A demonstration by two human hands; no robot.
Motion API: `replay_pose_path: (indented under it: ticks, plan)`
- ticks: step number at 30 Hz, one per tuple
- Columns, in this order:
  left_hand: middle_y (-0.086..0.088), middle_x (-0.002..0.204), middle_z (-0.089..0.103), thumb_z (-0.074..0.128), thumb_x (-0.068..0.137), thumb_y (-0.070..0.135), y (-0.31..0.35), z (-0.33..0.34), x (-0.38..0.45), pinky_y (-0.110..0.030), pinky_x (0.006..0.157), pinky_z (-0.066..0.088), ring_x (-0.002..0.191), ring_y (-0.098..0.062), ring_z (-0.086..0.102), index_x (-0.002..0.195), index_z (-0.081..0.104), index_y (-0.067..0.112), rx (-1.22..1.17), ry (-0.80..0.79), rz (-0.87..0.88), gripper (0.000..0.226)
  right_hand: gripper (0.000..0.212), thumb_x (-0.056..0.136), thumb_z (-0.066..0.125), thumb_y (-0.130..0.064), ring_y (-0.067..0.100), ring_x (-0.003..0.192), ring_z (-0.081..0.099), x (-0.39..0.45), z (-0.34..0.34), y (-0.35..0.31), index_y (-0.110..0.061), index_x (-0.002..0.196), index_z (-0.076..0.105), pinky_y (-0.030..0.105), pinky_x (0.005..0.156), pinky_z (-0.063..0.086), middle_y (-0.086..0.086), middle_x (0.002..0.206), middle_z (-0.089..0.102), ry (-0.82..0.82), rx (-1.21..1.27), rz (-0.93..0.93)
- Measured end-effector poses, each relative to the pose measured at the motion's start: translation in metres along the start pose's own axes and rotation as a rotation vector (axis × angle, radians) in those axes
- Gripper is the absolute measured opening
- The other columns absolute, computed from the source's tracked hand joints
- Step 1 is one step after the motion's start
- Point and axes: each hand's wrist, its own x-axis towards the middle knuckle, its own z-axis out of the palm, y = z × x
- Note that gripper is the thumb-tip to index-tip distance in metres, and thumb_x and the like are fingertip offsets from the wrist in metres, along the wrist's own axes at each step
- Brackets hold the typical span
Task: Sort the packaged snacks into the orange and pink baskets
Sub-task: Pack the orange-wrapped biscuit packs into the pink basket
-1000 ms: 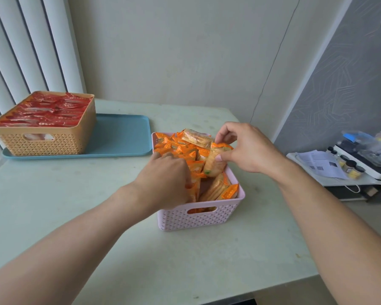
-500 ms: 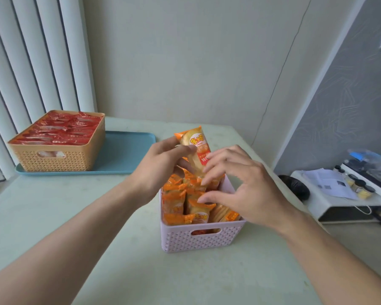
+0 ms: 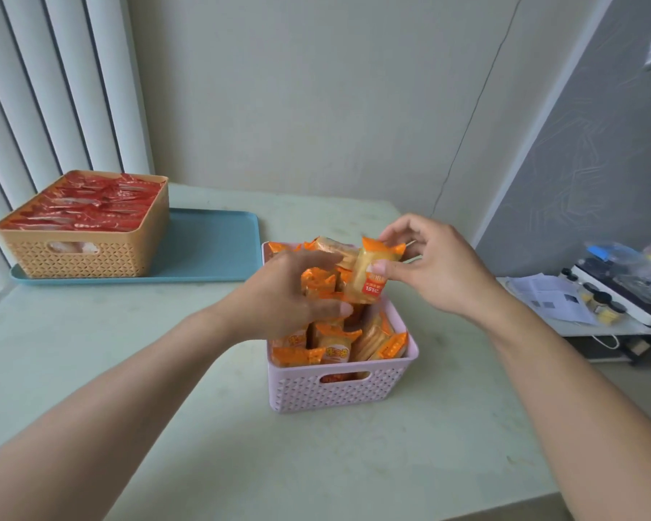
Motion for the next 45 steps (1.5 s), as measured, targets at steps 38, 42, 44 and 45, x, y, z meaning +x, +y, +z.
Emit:
replay_pose_path:
  ticks: [38, 42, 44, 45]
  plan:
    - [0.015, 0.108, 0.070, 0.077, 0.080, 0.054, 0.009, 0.020, -0.003, -0.029, 0.090, 0.047, 0.102, -0.007, 0.060, 0.113, 0.069, 0.032, 0.084, 0.112, 0.102, 0.040, 0.013, 0.102, 0.052, -0.035, 0.015, 0.093, 0.058, 0.001, -0.012, -0.029, -0.029, 0.092, 0.060, 0.033, 0.079, 0.046, -0.014, 0.091, 0.062, -0.217, -0.579, -0.026]
    - [-0.007, 0.082, 0.072, 0.070, 0.091, 0.037, 0.007, 0.017, -0.001, -0.048, 0.075, 0.054, 0.078, -0.027, 0.067, 0.093, 0.070, 0.015, -0.100, 0.104, 0.011, 0.023, 0.033, 0.098, 0.059, -0.046, 0.008, 0.066, 0.055, 0.005, -0.013, -0.034, -0.018, 0.082, 0.067, 0.031, 0.067, 0.047, -0.001, 0.072, 0.065, -0.152, -0.264, -0.038]
    - [-0.008, 0.088, 0.075, 0.069, 0.093, 0.039, 0.009, 0.013, -0.002, -0.048, 0.079, 0.056, 0.082, -0.027, 0.071, 0.096, 0.071, 0.015, -0.189, 0.049, -0.030, 0.025, 0.056, 0.091, 0.059, -0.064, 0.015, 0.072, 0.062, 0.005, -0.016, -0.033, -0.010, 0.091, 0.071, 0.040, 0.074, 0.055, 0.015, 0.087, 0.071, -0.149, -0.059, 0.001]
    - [-0.005, 0.091, 0.076, 0.068, 0.093, 0.041, 0.010, 0.012, -0.002, -0.046, 0.082, 0.057, 0.084, -0.024, 0.072, 0.097, 0.072, 0.017, -0.218, 0.026, -0.051, 0.025, 0.059, 0.084, 0.062, -0.066, 0.018, 0.078, 0.067, 0.003, -0.018, -0.033, -0.010, 0.099, 0.072, 0.041, 0.076, 0.056, 0.015, 0.095, 0.073, -0.194, 0.044, 0.041]
